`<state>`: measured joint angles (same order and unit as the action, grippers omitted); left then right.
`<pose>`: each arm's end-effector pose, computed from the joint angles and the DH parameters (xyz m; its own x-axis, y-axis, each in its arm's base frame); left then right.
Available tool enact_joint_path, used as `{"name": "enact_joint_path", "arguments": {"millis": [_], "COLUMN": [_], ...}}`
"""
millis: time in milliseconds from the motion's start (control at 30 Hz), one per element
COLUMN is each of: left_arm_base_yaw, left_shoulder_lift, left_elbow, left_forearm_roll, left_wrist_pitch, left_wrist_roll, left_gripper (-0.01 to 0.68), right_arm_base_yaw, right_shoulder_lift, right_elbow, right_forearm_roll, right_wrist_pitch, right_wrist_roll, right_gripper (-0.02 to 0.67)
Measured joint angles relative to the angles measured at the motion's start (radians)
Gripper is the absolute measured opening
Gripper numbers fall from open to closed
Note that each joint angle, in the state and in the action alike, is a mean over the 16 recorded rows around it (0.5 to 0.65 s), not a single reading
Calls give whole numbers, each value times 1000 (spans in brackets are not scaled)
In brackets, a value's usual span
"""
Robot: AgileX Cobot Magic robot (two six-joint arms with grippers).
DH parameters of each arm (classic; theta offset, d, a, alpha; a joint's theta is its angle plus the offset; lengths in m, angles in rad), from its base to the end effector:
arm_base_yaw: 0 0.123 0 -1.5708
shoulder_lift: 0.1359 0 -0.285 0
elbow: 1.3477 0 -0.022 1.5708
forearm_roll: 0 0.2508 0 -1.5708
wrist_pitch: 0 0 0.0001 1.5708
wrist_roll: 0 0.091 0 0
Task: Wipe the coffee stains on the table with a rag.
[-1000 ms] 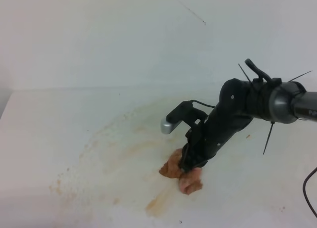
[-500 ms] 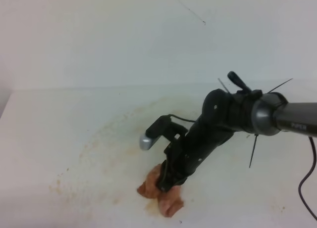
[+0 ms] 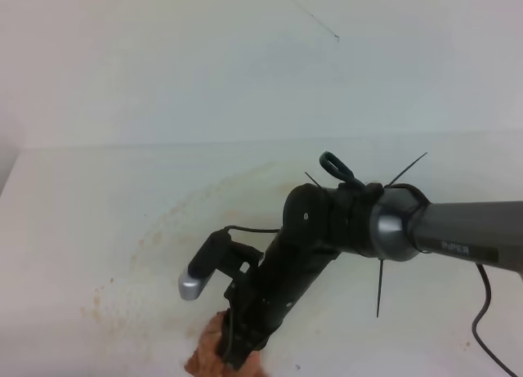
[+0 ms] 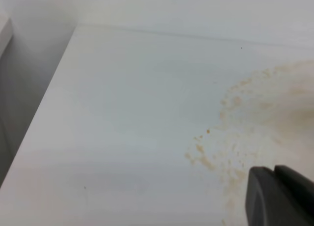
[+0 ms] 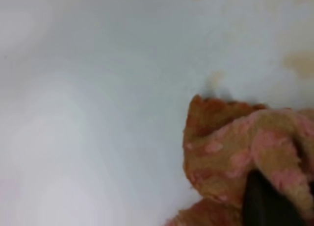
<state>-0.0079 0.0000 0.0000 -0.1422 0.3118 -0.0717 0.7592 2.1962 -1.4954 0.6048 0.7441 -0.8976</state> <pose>0.0542 -0.0044 0.1853 -0.2255 -0.2037 -0.9527 0.0040 0.9777 -0.2100 0.2949 0.3282 0.1229 -0.3306 -0.8408 -0.4288 -0.9418 0.2642 0.2079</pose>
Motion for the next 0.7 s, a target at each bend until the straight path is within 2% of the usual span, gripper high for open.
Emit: {"name": "enact_joint_path", "arguments": {"millis": [433,700], "left_arm_base_yaw": [0,0], "left_shoulder_lift": [0,0], "left_elbow": [0,0], "left_forearm_roll": [0,0], "left_wrist_pitch": [0,0], "left_wrist_roll": [0,0], "left_gripper": [-3,-3], "right_arm_base_yaw": [10,1], "right_shoulder_lift": [4,-52], "right_elbow": [-166,-282], "right_forearm_roll": [-70,-195], "right_wrist_pitch": [13,78], "right_wrist_roll": [17,132], "right_gripper": [41,41]}}
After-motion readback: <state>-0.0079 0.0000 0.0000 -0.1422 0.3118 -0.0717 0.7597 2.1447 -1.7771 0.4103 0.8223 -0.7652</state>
